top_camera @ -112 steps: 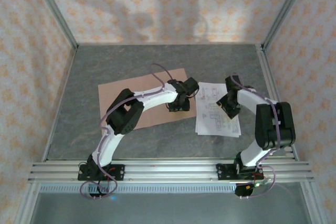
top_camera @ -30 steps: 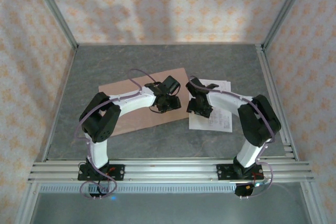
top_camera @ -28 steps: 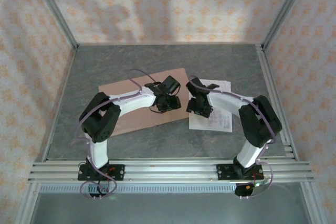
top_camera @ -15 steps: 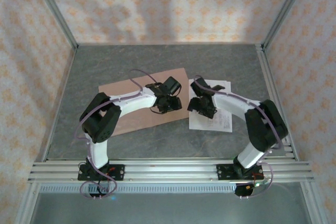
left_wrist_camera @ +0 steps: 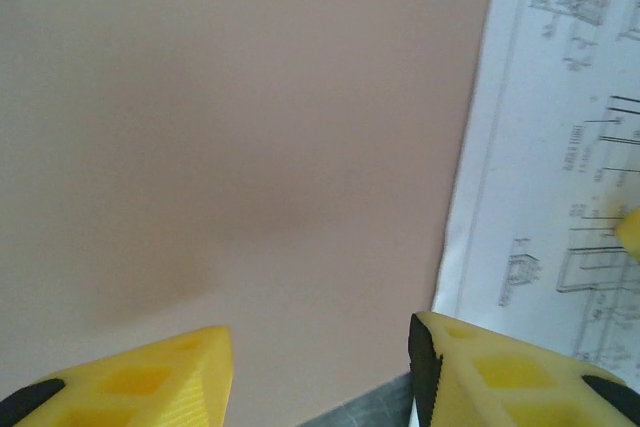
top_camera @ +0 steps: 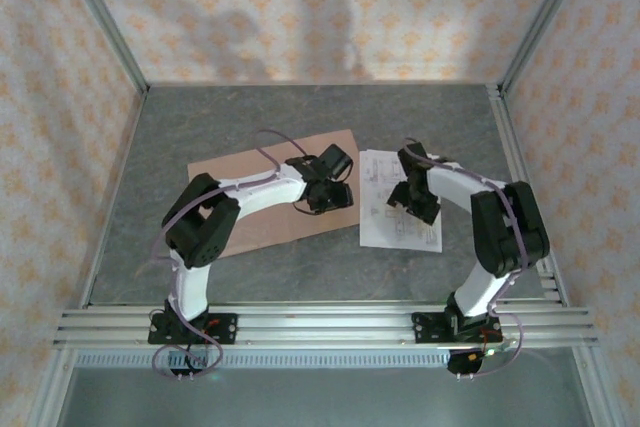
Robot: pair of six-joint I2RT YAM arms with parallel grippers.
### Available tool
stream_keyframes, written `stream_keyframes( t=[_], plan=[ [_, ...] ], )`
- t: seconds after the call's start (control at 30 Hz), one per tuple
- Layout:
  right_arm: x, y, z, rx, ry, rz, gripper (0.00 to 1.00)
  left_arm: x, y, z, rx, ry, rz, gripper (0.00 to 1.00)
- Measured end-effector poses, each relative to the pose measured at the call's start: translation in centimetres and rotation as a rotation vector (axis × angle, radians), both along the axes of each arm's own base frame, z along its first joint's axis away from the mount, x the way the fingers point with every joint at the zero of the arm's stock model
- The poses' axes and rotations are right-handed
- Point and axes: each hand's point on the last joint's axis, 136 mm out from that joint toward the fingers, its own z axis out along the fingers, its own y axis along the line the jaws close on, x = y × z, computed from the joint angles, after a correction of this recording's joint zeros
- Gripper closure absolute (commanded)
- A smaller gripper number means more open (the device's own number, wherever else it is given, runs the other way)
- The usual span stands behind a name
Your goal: Put the files into the folder
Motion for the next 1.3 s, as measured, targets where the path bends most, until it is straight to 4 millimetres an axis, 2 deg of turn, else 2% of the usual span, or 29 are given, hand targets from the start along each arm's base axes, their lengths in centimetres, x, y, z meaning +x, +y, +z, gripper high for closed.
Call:
stream_keyframes(
  t=[0.17, 0.4, 0.63, 0.73, 0.87, 0.93, 1.0, 1.1, 1.23, 1.3],
  plan=[
    [0.9, 0.6, 0.1, 0.024, -0.012, 0.003, 0.33, -0.4, 0.1, -2.0, 0.028, 0.035, -0.005, 0.50],
    [1.2, 0.9, 0.2, 0.040, -0.021, 0.002, 0.51, -0.7, -0.5, -1.9, 0.028, 0.029, -0.027, 0.50],
    [1.3, 0.9, 0.2, 0.040, -0.022, 0.004, 0.53, -0.6, -0.5, -1.0, 0.040, 0.008, -0.031, 0.40],
    [1.3, 0.9, 0.2, 0.039, -0.022, 0.008, 0.53, 0.7, -0.9, 1.1, 0.048, -0.024, -0.024, 0.40],
    [1.3, 0.9, 0.2, 0.038, -0.022, 0.014, 0.53, 5.4, -2.9, 5.2, 0.019, -0.127, -0.024, 0.40],
    [1.2, 1.0, 0.2, 0.039, -0.021, 0.015, 0.52, 7.5, -4.0, 6.0, 0.008, -0.167, -0.029, 0.39],
    [1.2, 1.0, 0.2, 0.041, -0.020, 0.018, 0.52, 8.8, -4.7, 5.4, 0.014, -0.178, -0.040, 0.39],
    [1.3, 1.2, 0.2, 0.052, -0.020, 0.021, 0.52, 9.0, -4.8, 2.5, 0.065, -0.137, -0.062, 0.39],
    [1.4, 1.6, 0.3, 0.072, -0.018, 0.024, 0.52, 7.5, -3.4, -1.2, 0.133, -0.055, -0.071, 0.39],
    [1.4, 1.7, 0.3, 0.079, -0.017, 0.026, 0.52, 6.4, -2.9, -1.7, 0.137, -0.039, -0.067, 0.39]
  ],
)
